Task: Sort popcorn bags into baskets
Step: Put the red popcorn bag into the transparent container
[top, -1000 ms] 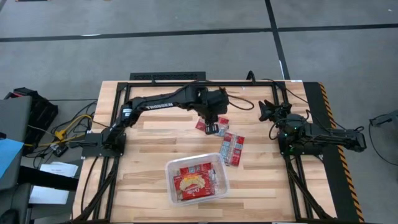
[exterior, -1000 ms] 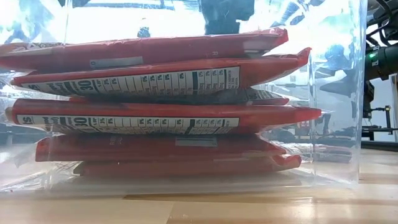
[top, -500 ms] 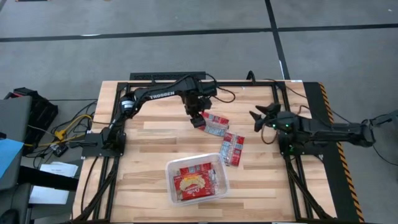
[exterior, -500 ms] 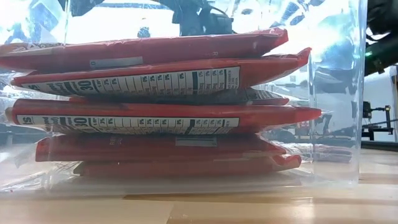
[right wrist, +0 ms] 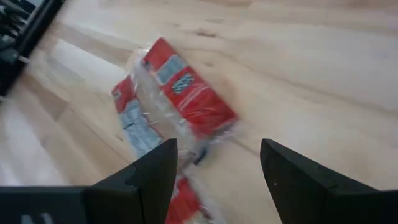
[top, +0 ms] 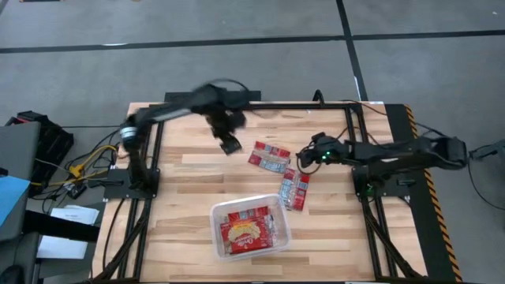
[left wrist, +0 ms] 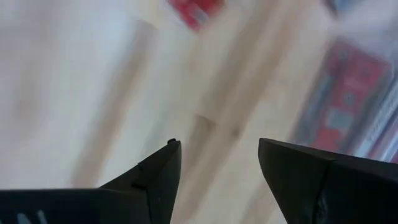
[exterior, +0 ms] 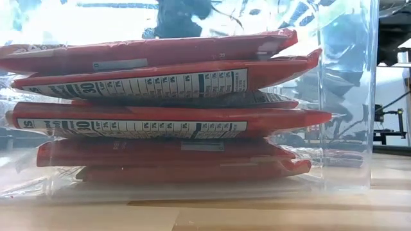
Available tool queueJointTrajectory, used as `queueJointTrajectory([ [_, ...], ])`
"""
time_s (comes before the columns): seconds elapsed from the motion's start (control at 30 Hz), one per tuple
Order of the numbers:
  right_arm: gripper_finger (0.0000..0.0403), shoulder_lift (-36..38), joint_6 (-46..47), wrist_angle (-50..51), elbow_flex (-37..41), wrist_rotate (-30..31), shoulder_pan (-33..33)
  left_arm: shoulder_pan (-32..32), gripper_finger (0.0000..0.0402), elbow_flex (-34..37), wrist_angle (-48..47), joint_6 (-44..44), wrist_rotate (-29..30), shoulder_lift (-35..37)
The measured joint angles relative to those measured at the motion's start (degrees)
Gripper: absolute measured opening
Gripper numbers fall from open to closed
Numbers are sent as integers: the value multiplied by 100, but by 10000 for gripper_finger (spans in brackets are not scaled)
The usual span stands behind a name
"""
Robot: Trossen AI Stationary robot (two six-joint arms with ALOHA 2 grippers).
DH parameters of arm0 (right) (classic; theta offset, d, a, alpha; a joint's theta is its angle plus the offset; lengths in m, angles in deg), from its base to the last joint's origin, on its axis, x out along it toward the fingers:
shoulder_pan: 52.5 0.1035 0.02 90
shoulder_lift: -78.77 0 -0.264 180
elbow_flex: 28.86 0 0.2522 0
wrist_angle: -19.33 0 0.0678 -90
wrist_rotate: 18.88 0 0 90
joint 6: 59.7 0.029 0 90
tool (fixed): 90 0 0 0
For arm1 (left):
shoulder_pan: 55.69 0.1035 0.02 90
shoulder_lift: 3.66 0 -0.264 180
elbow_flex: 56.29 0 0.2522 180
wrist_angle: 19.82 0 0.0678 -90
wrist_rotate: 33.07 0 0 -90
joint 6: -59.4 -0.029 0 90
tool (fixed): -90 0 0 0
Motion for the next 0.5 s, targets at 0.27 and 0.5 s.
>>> queueJointTrajectory([
  [0.27, 255, -1132, 724, -1288, -7, -477, 49, 210, 199, 2732, 3582, 1919, 1100, 2602],
  [0.5, 255, -1535, 1031, -1303, -7, -866, 52, 430, 199, 5881, 7385, 3591, 385, 3216],
])
